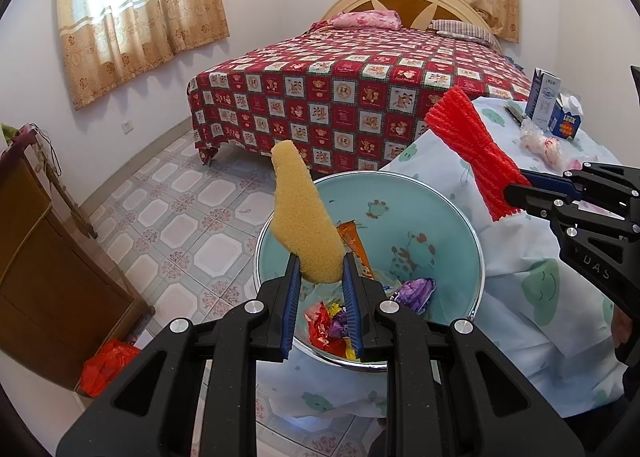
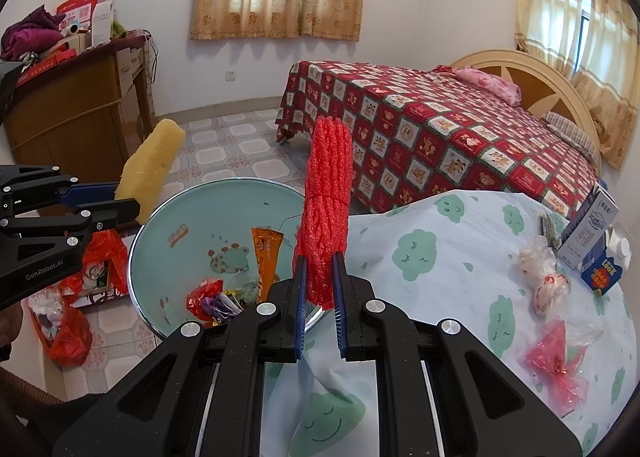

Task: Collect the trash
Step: 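Open both grippers over the teal bucket to drop the sponge and red net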

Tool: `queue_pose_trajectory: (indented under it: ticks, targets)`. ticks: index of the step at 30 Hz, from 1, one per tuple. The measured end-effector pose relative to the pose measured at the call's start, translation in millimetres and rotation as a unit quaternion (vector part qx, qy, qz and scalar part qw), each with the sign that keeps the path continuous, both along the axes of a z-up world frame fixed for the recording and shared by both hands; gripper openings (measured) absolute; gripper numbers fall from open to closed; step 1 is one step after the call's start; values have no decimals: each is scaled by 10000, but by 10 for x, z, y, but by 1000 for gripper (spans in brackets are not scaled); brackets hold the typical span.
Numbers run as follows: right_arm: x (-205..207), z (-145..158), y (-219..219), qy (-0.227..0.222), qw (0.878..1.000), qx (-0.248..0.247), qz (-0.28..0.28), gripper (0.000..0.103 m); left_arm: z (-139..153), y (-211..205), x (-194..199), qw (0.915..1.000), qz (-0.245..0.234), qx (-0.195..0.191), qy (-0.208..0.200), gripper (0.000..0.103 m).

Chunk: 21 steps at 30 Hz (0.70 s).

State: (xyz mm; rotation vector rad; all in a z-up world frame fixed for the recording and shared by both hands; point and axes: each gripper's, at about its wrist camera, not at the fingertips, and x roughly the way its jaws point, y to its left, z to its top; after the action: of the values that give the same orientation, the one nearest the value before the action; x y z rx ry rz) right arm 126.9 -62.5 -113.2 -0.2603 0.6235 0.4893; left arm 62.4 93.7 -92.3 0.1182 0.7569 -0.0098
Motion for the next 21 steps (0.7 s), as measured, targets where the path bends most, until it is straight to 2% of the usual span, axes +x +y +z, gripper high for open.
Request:
queue_pose_trajectory:
  ticks: [14,21]
  targets:
    - [-10,2,29,-10,10000,-13,71,12,-33,-67,16,10000,-36,2,20,21]
    - [-26,-11,48,-22,9998,6,172,12,-54,-136,12,9999,-139,19,29,24]
